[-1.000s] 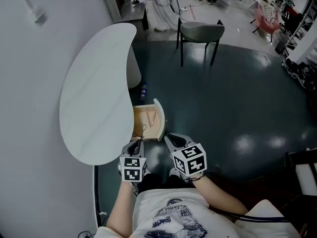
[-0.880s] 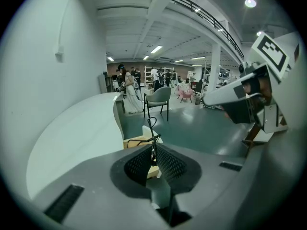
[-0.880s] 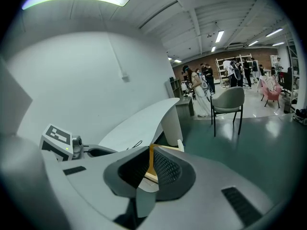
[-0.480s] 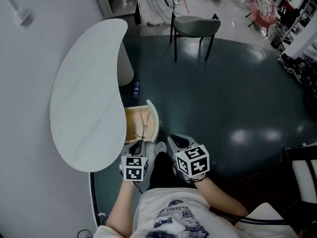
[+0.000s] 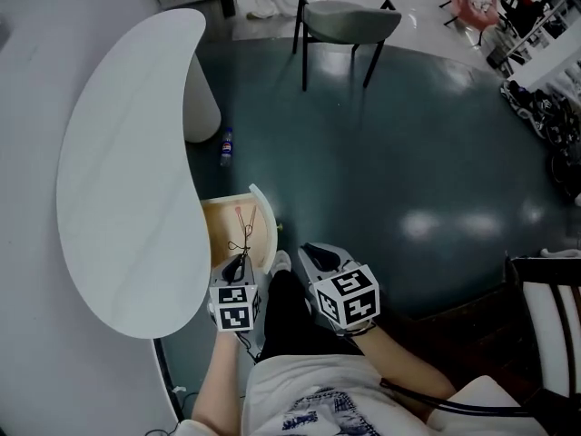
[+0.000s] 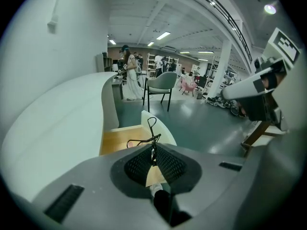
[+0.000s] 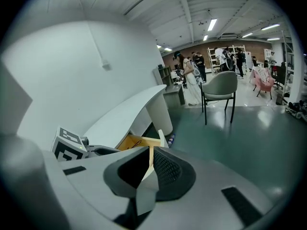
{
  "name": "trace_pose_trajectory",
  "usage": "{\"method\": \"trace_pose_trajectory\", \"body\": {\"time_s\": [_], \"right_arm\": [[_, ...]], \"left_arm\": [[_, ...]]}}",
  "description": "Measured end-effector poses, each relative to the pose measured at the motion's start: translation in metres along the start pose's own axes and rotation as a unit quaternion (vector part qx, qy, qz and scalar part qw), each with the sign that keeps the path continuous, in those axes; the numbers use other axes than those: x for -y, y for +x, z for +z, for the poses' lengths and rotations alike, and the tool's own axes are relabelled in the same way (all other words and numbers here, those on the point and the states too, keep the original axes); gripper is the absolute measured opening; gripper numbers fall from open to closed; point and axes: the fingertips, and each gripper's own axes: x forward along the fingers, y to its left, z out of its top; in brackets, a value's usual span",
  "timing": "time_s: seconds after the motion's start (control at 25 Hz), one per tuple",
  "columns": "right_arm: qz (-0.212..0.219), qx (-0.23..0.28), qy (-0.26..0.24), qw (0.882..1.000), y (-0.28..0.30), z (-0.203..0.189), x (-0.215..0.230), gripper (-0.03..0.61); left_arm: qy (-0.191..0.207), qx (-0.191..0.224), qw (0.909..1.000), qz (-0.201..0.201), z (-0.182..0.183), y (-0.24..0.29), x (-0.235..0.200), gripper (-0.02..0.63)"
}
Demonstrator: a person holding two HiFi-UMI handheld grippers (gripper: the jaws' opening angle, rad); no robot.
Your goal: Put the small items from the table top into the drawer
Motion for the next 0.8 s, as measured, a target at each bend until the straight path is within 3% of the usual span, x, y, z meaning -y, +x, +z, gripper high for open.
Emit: {"method": "trace_pose_trajectory", "body": {"time_s": [0.48, 0.8], "right_arm": [[0.016, -0.031, 0.007, 0.999, 0.097, -0.021, 0.014, 0.043], [0.028, -0.043, 0.000, 0.999, 0.125, -0.040, 0.016, 0.043]], "left_arm": [[-0.023, -0.032, 0.9991, 0.018, -0.020, 0.081, -0.041, 0.046], [-0.004, -0.056, 0.9977, 0.039, -0.028, 0.124, -0.054, 0.044]]}}
